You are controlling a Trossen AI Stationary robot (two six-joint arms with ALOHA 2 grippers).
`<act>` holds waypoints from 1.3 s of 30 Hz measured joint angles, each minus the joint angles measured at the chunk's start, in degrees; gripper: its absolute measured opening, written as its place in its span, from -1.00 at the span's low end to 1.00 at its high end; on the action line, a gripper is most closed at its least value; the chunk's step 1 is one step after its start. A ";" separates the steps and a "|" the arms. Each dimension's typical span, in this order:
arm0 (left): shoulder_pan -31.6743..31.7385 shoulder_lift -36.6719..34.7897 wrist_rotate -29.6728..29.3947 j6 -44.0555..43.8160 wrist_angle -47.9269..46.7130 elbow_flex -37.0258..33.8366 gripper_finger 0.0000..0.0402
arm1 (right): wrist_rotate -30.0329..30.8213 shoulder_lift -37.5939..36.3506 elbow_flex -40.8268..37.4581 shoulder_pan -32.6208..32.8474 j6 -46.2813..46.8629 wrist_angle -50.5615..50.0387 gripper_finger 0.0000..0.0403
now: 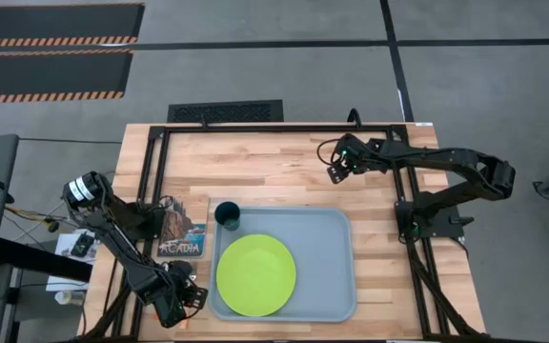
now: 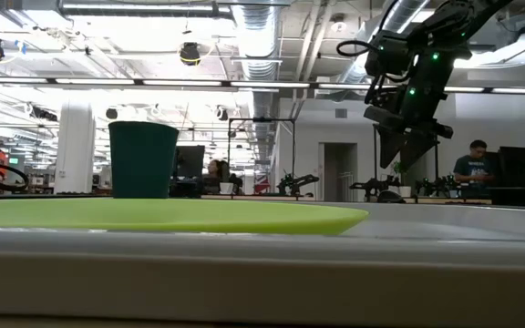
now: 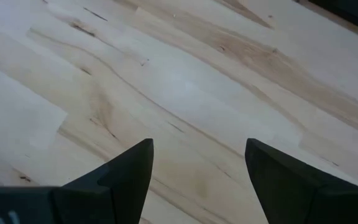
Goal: Pick and place plate/cup/fork/spoon on tray
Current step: Put the orange fork on the gray serving tray to the right of the green plate
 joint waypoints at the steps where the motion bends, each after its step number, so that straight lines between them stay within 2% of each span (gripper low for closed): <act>1: 0.00 0.00 0.02 -0.10 -0.28 0.00 -0.28 | -0.02 0.00 0.00 -0.02 -0.09 0.00 0.40; 12: 0.17 0.00 0.50 -0.02 -1.83 0.00 -0.56 | 0.02 0.00 0.00 -0.02 -0.55 2.09 0.40; 21: 0.17 -0.02 0.37 2.81 -2.55 0.04 -0.91 | 0.04 0.00 0.00 -0.02 -0.53 2.12 0.40; 30: 0.29 -0.48 -0.73 3.00 -3.83 -0.04 -0.91 | 0.02 0.00 0.00 -0.02 -0.53 2.10 0.40; 39: 0.31 -1.47 0.14 3.43 -10.59 4.55 -0.91 | 0.02 0.00 0.00 -0.03 -0.60 2.11 0.40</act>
